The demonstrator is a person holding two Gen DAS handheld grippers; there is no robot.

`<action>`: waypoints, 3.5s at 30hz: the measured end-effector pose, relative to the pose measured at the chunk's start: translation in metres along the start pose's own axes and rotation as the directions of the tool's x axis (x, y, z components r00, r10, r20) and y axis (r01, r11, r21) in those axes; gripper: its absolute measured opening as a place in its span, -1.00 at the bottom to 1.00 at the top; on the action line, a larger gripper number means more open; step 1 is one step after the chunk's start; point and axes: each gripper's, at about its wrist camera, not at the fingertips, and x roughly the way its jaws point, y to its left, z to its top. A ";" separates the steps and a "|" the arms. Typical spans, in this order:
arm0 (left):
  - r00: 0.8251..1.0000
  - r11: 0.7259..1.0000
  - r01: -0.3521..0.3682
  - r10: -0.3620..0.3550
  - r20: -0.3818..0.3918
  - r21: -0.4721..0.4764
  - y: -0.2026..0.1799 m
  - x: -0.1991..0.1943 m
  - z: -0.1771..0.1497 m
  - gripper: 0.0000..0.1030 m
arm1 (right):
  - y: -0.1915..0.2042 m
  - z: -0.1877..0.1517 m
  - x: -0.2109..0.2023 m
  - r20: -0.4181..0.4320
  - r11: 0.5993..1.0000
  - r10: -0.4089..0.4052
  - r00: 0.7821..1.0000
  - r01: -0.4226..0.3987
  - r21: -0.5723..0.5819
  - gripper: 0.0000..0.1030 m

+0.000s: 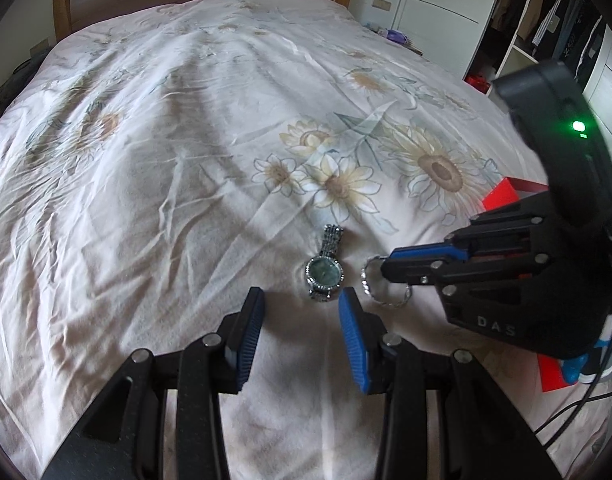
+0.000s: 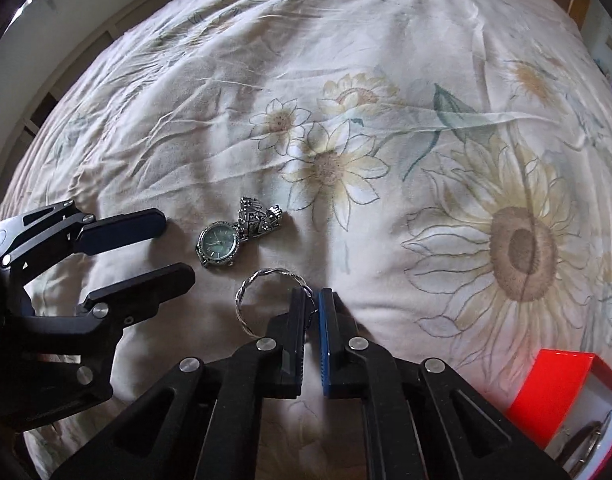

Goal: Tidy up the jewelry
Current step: 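Grasp the silver watch with the left tool while the right tool grasps the twisted hoop, then carry the watch and twisted hoop into the red box and open both tools, then withdraw both open tools from the red box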

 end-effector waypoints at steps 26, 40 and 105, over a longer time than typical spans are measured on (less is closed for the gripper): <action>0.996 0.997 -0.076 0.077 0.037 -0.020 -0.023 -0.017 0.002 -0.56 | -0.036 -0.054 -0.111 0.234 0.991 0.042 0.971 -0.071 0.115 -0.88; 0.983 0.996 0.062 -0.072 0.171 0.061 -0.124 -0.105 0.023 -0.56 | -0.120 -0.137 -0.206 0.306 0.959 -0.107 0.946 0.017 0.284 -0.88; 0.988 0.995 0.036 -0.021 0.154 -0.097 -0.225 -0.143 -0.083 -0.41 | -0.055 -0.250 -0.221 0.279 0.946 -0.173 0.945 0.081 0.314 -0.10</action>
